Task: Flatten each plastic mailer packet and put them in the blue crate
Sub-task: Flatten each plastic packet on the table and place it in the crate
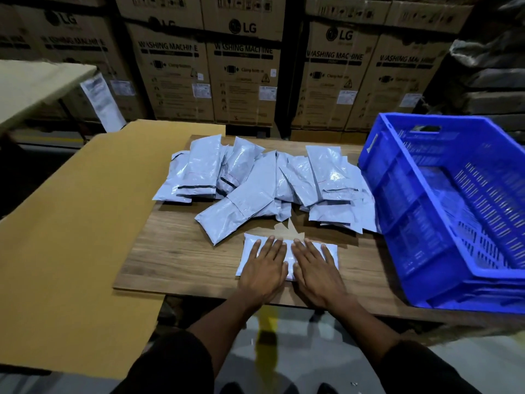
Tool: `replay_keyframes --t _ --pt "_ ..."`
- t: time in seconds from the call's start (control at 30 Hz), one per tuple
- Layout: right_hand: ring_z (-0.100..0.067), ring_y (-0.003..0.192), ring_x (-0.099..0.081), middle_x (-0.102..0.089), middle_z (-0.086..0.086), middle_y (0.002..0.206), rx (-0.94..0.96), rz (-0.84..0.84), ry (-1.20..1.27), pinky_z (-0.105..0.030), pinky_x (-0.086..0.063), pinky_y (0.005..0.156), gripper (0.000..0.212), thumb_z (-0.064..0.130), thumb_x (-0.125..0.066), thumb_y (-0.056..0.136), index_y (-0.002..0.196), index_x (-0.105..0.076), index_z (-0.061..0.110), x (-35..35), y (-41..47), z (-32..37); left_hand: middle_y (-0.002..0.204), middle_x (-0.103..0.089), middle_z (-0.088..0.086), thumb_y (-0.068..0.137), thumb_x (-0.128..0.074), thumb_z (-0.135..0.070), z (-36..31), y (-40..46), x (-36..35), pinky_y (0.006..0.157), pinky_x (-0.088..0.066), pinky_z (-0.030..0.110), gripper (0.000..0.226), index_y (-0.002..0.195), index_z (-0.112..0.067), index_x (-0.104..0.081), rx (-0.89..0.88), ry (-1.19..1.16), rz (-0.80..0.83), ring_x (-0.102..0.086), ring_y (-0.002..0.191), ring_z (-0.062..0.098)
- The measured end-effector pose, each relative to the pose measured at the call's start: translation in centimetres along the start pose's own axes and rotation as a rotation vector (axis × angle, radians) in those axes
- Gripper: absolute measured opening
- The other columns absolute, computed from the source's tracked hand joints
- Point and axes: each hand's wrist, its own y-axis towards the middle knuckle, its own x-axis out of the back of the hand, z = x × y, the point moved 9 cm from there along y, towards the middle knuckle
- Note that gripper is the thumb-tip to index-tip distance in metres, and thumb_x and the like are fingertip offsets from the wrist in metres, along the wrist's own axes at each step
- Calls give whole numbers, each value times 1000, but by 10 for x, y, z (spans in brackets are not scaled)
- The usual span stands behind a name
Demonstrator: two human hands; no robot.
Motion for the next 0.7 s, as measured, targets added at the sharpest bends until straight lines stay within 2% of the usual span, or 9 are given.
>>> replay_keyframes --t 0.23,0.7 --pt "-21 144 -37 -43 0 154 -1 -36 -43 -47 -18 115 55 36 -29 98 145 -50 15 -4 1 -2 153 -48 6 99 -31 -36 6 -3 0 116 -21 46 57 145 -10 -52 -5 25 -74 -42 143 25" --pt "-23 146 -33 -40 -1 156 12 2 -80 -49 -18 118 56 37 -27 100 147 -46 14 -11 -2 1 152 -48 9 100 -32 -36 5 -7 -8 118 -19 46 57 145 -8 -51 -14 16 -38 -41 143 26"
